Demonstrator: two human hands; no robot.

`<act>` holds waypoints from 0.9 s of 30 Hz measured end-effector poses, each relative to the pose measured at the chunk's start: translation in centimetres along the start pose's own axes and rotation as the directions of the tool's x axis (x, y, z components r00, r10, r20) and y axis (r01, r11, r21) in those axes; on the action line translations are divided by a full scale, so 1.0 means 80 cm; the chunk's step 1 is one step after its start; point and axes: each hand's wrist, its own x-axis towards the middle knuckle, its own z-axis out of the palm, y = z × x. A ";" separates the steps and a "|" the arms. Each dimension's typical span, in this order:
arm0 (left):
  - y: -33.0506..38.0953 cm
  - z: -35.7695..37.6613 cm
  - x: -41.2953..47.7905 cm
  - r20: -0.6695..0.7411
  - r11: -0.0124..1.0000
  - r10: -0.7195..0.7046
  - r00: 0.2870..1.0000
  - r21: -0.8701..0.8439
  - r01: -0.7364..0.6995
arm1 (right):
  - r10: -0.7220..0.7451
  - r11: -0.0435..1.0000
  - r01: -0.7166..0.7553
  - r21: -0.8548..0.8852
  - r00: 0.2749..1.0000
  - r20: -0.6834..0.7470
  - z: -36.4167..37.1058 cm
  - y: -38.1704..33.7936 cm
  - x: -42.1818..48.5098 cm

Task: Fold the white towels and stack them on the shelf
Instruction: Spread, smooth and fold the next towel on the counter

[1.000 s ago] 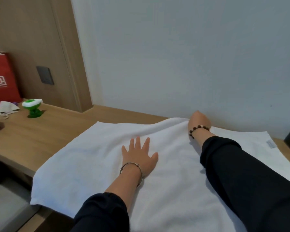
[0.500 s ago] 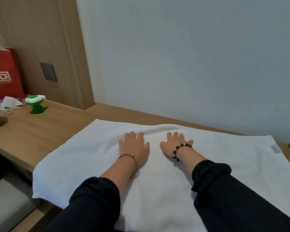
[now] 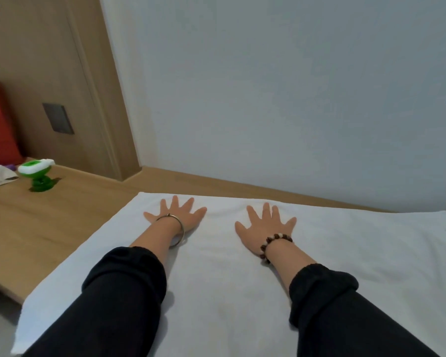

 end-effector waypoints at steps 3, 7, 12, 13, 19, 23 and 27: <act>-0.007 -0.003 0.023 0.015 0.999 0.032 0.999 0.025 -0.033 | -0.001 1.000 0.001 -0.007 1.000 -0.009 -0.002 -0.001 0.007; -0.014 -0.008 0.050 0.021 0.995 0.063 0.998 0.072 -0.065 | 0.004 1.000 -0.004 -0.012 1.000 -0.025 0.001 -0.003 0.014; -0.014 -0.005 0.060 -0.004 0.995 0.053 0.999 0.085 -0.052 | 0.031 1.000 -0.031 -0.005 0.999 -0.033 0.000 -0.009 0.022; -0.013 -0.003 0.058 -0.003 0.993 0.066 0.998 0.094 -0.065 | 0.029 1.000 -0.029 -0.006 0.999 -0.028 -0.001 -0.011 0.024; -0.047 -0.001 0.003 0.046 0.970 0.160 0.986 0.178 -0.165 | 0.068 0.997 -0.066 -0.030 0.996 0.063 -0.020 -0.019 0.014; -0.119 0.007 -0.051 0.001 0.977 0.117 0.993 0.177 -0.115 | -0.021 1.000 0.020 0.004 0.994 0.108 -0.023 -0.063 -0.023; -0.181 0.025 -0.093 -0.081 0.990 0.070 0.994 0.131 -0.059 | -0.261 0.965 0.256 0.054 0.961 0.096 0.001 -0.119 -0.080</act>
